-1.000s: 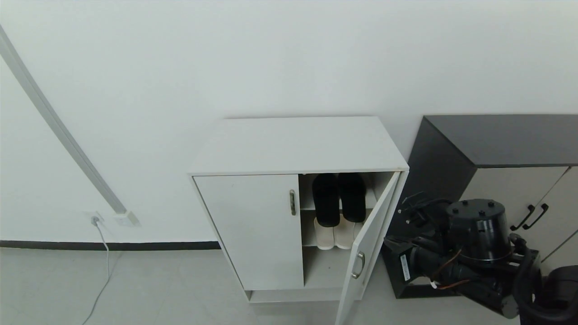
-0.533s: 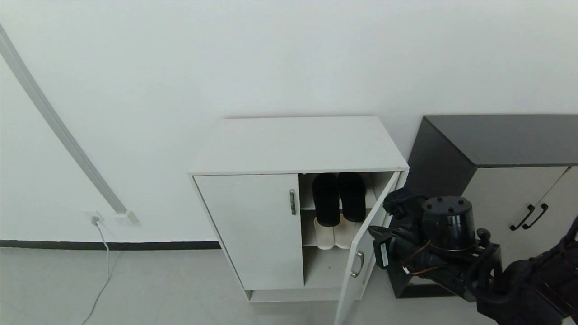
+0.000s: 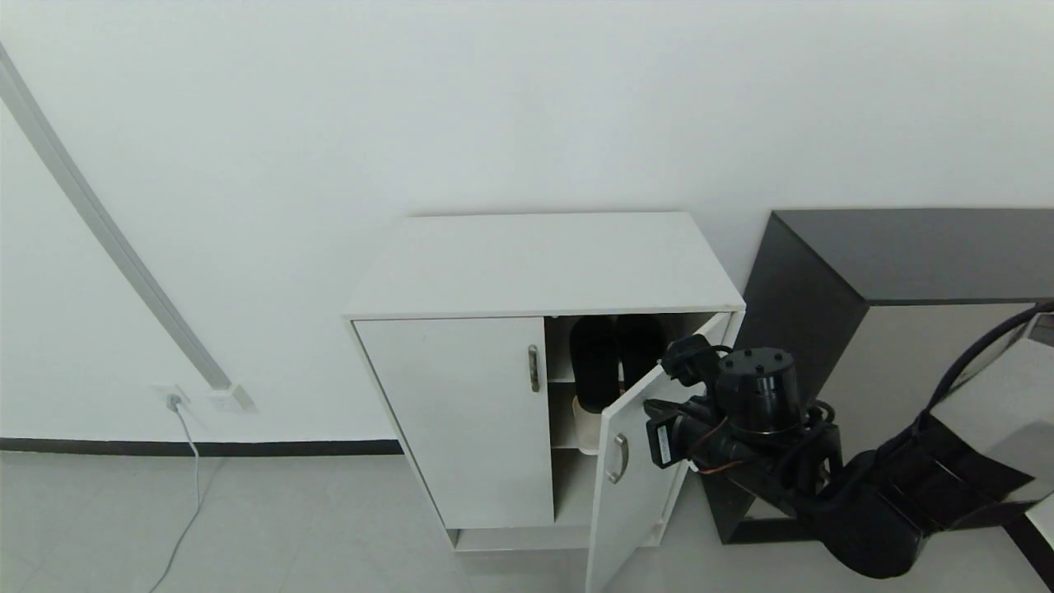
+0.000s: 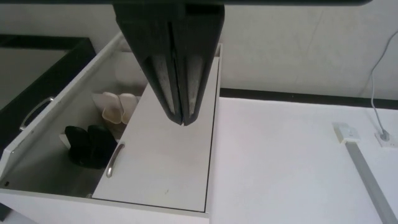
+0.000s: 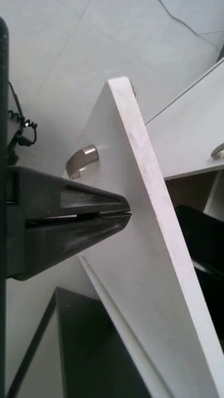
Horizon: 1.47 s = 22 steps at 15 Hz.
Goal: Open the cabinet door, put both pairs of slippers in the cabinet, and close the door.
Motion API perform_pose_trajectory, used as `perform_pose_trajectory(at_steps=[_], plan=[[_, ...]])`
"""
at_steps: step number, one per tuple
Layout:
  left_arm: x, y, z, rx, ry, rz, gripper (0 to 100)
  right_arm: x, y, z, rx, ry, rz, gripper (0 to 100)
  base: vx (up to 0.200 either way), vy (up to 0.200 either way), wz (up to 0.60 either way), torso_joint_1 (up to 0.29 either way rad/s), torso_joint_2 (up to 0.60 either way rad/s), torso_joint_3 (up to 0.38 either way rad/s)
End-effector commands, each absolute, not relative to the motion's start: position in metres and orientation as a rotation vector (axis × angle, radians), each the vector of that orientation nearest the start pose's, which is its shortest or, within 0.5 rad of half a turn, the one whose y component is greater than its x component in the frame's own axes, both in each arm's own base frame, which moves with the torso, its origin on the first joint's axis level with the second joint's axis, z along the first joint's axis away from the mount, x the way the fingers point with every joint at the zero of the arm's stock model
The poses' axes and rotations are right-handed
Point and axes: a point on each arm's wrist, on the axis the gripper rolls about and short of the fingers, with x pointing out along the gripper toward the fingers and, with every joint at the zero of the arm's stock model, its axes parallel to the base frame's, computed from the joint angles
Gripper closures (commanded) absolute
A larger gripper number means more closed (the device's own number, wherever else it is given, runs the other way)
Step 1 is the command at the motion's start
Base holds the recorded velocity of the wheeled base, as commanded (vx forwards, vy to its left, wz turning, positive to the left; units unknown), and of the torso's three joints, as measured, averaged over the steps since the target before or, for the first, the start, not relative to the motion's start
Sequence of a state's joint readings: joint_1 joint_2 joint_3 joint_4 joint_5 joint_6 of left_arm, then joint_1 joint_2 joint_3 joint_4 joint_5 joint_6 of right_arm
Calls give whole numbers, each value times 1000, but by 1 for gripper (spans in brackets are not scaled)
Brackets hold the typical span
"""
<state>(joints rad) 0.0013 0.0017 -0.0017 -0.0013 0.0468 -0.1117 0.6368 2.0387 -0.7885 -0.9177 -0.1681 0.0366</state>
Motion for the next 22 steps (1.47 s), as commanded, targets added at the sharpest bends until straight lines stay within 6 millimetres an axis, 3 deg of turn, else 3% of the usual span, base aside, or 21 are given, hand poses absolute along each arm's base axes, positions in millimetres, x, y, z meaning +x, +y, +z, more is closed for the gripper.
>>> perform_pose_trajectory(at_steps=[1, 7, 9, 10, 12, 17, 22], plan=[[-23, 1, 76, -112, -4, 49, 100, 302, 215, 81, -100, 330, 449, 100, 0, 0, 0, 0, 0, 0], [-23, 1, 76, -112, -4, 47, 100, 337, 229, 63, -89, 312, 424, 100, 0, 0, 0, 0, 0, 0], [-23, 1, 76, -112, -4, 47, 100, 341, 230, 64, -86, 305, 420, 100, 0, 0, 0, 0, 0, 0], [-23, 1, 76, -112, -4, 49, 100, 355, 234, 59, -80, 291, 409, 100, 0, 0, 0, 0, 0, 0], [-23, 1, 76, -112, -4, 47, 100, 364, 236, 54, -75, 283, 402, 100, 0, 0, 0, 0, 0, 0], [-23, 1, 76, -112, -4, 47, 100, 382, 233, 44, -67, 273, 375, 100, 0, 0, 0, 0, 0, 0], [-23, 1, 76, -112, -4, 47, 100, 393, 235, 47, -58, 246, 365, 100, 0, 0, 0, 0, 0, 0]])
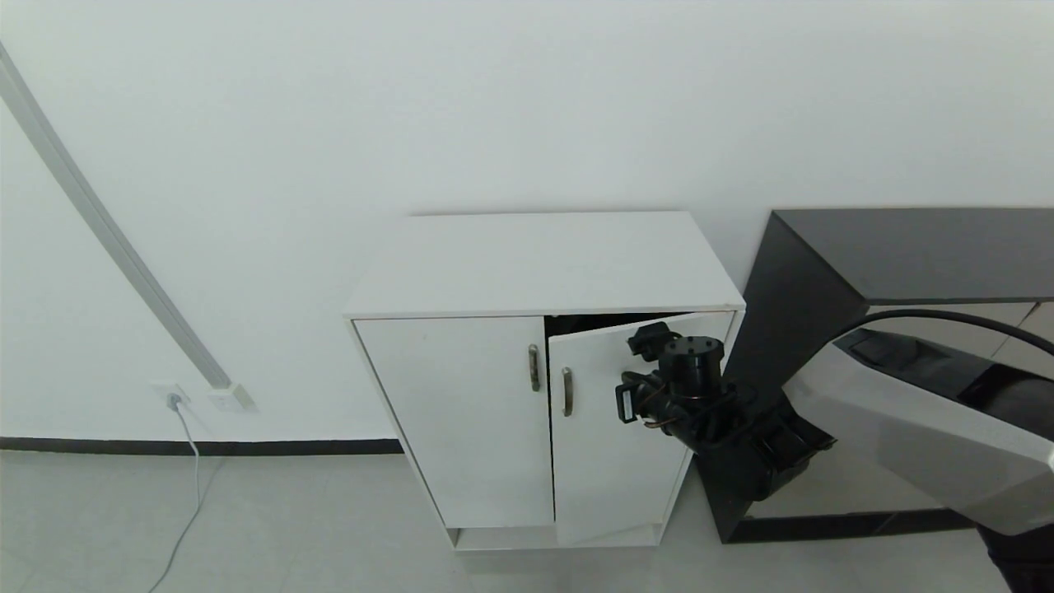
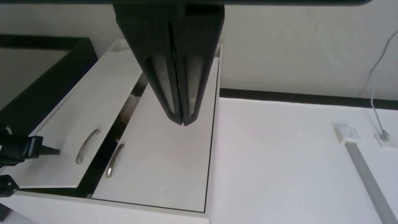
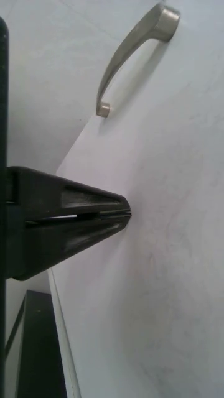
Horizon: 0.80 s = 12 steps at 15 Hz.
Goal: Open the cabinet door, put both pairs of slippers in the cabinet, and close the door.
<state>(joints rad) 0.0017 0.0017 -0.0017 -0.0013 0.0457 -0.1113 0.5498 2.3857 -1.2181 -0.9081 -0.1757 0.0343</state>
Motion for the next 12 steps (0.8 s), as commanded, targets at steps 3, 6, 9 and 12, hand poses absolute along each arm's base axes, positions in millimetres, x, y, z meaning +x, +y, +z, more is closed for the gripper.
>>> perform_pose_trajectory(at_steps=[3, 6, 9, 12], plan=[[-23, 1, 76, -112, -4, 47, 100, 400, 237, 45, -56, 243, 361, 100, 0, 0, 0, 0, 0, 0], [-23, 1, 76, -112, -4, 47, 100, 410, 234, 39, -52, 237, 344, 100, 0, 0, 0, 0, 0, 0], [-23, 1, 76, -112, -4, 47, 100, 412, 232, 37, -52, 240, 336, 100, 0, 0, 0, 0, 0, 0], [-23, 1, 76, -112, -4, 47, 100, 413, 232, 37, -52, 239, 336, 100, 0, 0, 0, 0, 0, 0]])
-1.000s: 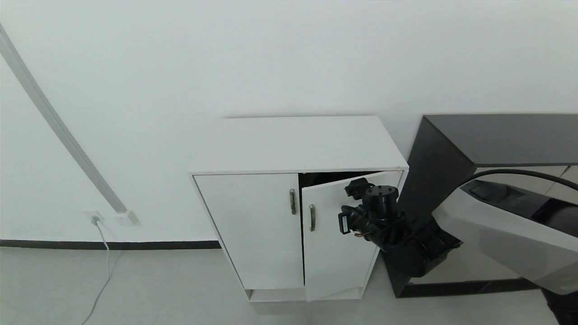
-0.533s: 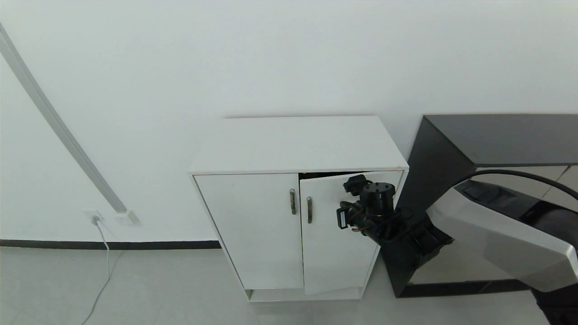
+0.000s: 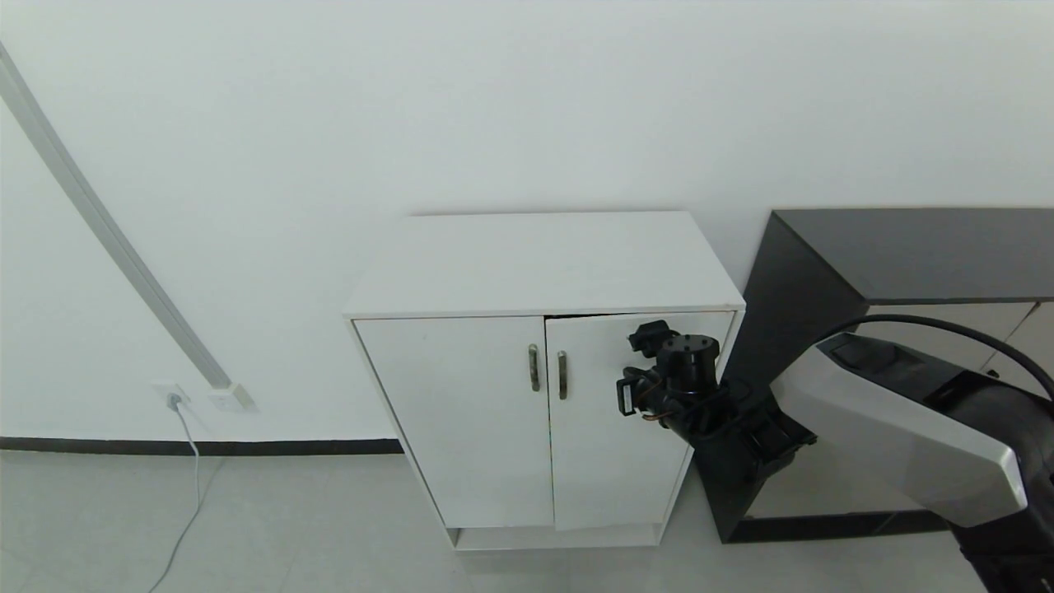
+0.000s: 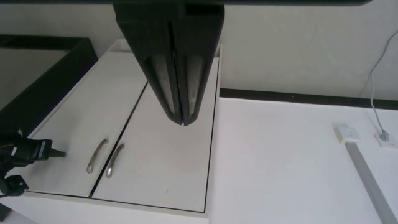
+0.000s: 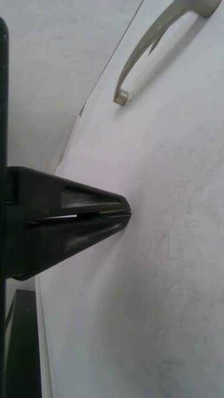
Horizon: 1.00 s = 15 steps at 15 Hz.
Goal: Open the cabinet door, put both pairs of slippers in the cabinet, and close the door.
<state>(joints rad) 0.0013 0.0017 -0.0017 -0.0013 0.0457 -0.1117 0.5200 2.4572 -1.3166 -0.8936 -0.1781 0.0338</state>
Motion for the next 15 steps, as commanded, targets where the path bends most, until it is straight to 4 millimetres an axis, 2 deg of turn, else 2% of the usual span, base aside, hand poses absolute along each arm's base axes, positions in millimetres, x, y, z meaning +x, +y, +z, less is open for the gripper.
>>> perform_pose_trajectory(at_steps=[1, 15], plan=[[-23, 1, 76, -112, -4, 47, 100, 413, 232, 37, -52, 239, 336, 100, 0, 0, 0, 0, 0, 0], [-23, 1, 76, -112, -4, 47, 100, 417, 234, 38, -49, 233, 333, 100, 0, 0, 0, 0, 0, 0]])
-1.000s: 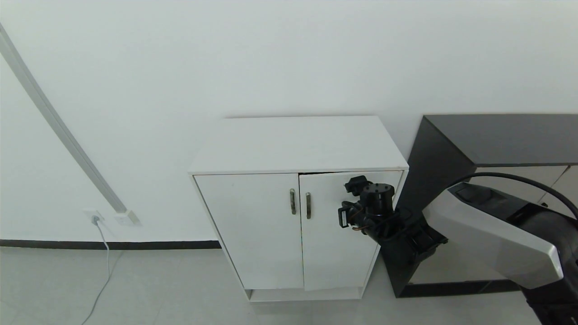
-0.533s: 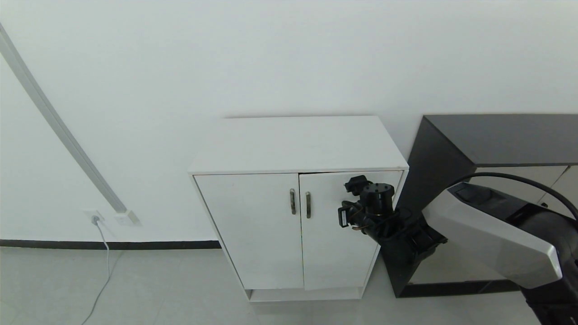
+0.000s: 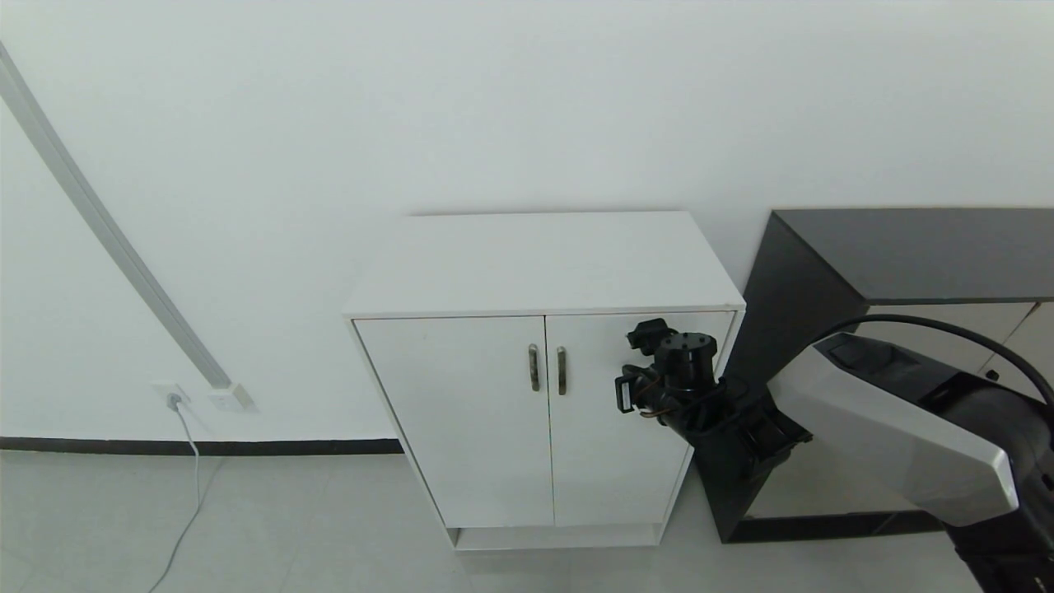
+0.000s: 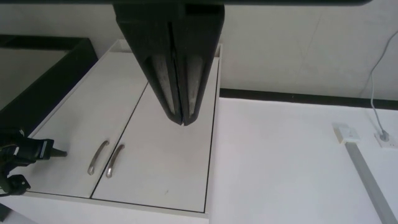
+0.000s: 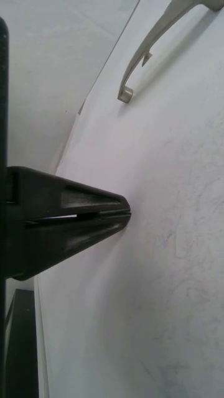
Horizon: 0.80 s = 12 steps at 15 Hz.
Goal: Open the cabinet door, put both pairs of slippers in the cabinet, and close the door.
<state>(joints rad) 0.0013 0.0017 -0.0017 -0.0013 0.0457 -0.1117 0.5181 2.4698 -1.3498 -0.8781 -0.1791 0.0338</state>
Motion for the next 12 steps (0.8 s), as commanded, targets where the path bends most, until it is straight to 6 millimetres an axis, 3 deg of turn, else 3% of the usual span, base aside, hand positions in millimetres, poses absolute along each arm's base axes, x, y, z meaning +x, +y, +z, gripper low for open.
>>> perform_pose_trajectory(at_steps=[1, 12], plan=[[-23, 1, 76, -112, -4, 47, 100, 417, 234, 38, -49, 233, 333, 100, 0, 0, 0, 0, 0, 0], [-23, 1, 76, -112, -4, 47, 100, 422, 232, 39, -47, 229, 326, 100, 0, 0, 0, 0, 0, 0]])
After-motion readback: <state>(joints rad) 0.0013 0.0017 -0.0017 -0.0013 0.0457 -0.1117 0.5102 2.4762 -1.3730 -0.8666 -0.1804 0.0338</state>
